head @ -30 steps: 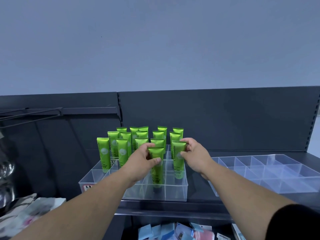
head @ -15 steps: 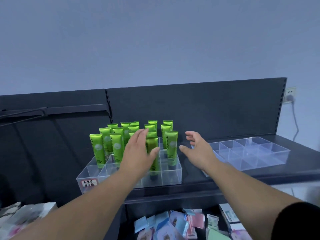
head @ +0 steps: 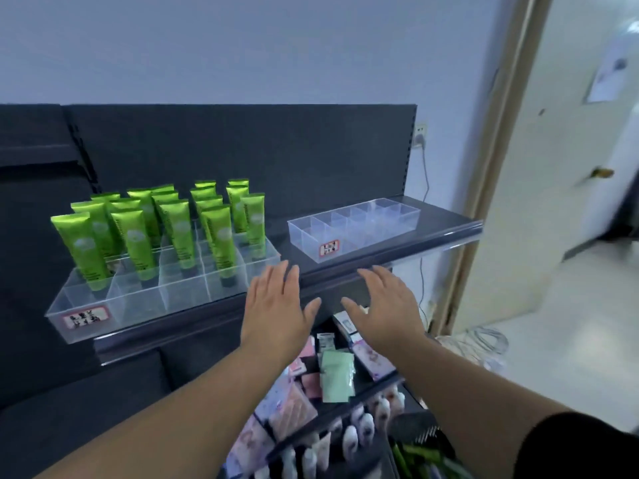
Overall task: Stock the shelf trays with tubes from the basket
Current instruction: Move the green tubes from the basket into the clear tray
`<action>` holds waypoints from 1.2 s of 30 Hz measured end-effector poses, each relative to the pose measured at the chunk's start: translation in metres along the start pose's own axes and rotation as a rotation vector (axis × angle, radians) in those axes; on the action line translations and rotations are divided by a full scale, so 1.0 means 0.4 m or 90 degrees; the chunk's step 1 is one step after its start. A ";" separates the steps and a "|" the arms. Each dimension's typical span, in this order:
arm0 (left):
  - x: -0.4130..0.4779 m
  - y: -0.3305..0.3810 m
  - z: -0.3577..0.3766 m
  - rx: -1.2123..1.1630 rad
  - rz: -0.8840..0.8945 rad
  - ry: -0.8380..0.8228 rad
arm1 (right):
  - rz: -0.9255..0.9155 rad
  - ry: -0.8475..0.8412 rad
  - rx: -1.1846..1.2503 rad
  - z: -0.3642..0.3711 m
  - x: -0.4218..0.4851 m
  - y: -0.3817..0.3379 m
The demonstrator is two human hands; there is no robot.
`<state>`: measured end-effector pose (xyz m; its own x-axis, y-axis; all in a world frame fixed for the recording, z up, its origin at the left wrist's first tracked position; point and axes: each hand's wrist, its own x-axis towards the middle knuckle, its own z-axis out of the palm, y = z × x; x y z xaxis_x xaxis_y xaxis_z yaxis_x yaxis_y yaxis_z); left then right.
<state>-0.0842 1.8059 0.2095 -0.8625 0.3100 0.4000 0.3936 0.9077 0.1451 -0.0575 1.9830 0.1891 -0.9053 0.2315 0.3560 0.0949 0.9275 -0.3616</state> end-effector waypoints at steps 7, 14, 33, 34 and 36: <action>-0.081 0.190 0.140 -0.017 0.040 -0.100 | 0.173 -0.050 -0.063 -0.028 -0.163 0.199; -0.071 0.425 0.305 -0.051 0.090 -0.171 | 0.283 -0.121 -0.054 -0.037 -0.254 0.490; -0.178 0.744 0.931 -0.017 -0.016 -0.443 | 0.392 -0.403 0.000 0.223 -0.383 1.198; -0.190 0.737 0.964 -0.015 -0.027 -0.459 | 0.393 -0.418 0.009 0.249 -0.389 1.207; -0.213 0.725 1.031 -0.014 -0.047 -0.491 | 0.395 -0.447 0.031 0.306 -0.399 1.222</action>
<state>-0.0277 2.1595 -0.1555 -0.8611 0.3646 -0.3543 0.3252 0.9307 0.1675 0.0827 2.3635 -0.1497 -0.7421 0.4360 -0.5092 0.6421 0.6805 -0.3531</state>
